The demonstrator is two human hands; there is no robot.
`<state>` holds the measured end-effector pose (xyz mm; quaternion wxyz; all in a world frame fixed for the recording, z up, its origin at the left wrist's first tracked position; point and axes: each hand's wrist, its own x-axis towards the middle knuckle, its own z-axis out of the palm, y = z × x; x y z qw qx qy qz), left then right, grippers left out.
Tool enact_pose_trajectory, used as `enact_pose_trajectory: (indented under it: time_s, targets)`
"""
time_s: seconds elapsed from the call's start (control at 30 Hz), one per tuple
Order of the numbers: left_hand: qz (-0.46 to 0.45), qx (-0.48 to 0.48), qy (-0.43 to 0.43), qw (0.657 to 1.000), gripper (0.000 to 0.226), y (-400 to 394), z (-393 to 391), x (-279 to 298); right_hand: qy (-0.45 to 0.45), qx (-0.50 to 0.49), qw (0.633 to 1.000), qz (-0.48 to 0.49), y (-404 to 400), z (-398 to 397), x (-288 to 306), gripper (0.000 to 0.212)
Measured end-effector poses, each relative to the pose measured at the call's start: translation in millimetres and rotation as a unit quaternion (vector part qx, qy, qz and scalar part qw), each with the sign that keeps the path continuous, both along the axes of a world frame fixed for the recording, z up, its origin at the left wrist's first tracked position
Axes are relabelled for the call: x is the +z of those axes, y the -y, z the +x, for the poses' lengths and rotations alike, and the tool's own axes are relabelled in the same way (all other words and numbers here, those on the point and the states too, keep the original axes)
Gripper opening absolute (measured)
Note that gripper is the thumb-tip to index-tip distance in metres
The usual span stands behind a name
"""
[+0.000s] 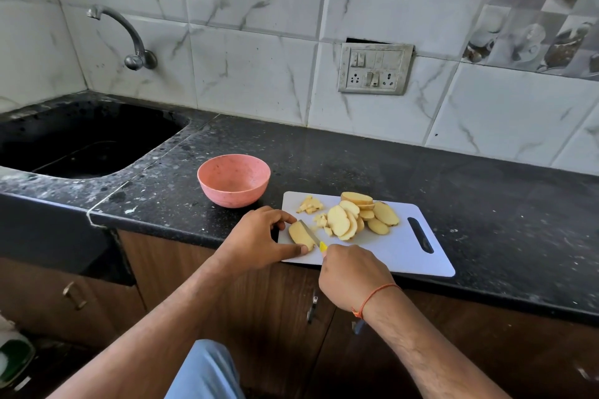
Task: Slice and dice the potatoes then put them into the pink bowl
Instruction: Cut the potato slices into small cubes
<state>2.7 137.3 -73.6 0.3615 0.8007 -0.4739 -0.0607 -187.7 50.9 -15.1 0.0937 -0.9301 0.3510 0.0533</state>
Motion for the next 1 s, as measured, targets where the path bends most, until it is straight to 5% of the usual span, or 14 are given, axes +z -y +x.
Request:
enact_pose_trajectory:
  time_s: [0.6, 1.0]
  targets:
    - [-0.003, 0.002, -0.014, 1.000, 0.067, -1, 0, 0, -0.002, 0.003, 1.000, -0.012, -11, -65, 2, 0.024]
    - [-0.003, 0.010, -0.028, 1.000, 0.063, -3, 3, -1, 0.094, -0.010, 0.995, 0.044, -1, -13, 0, 0.023]
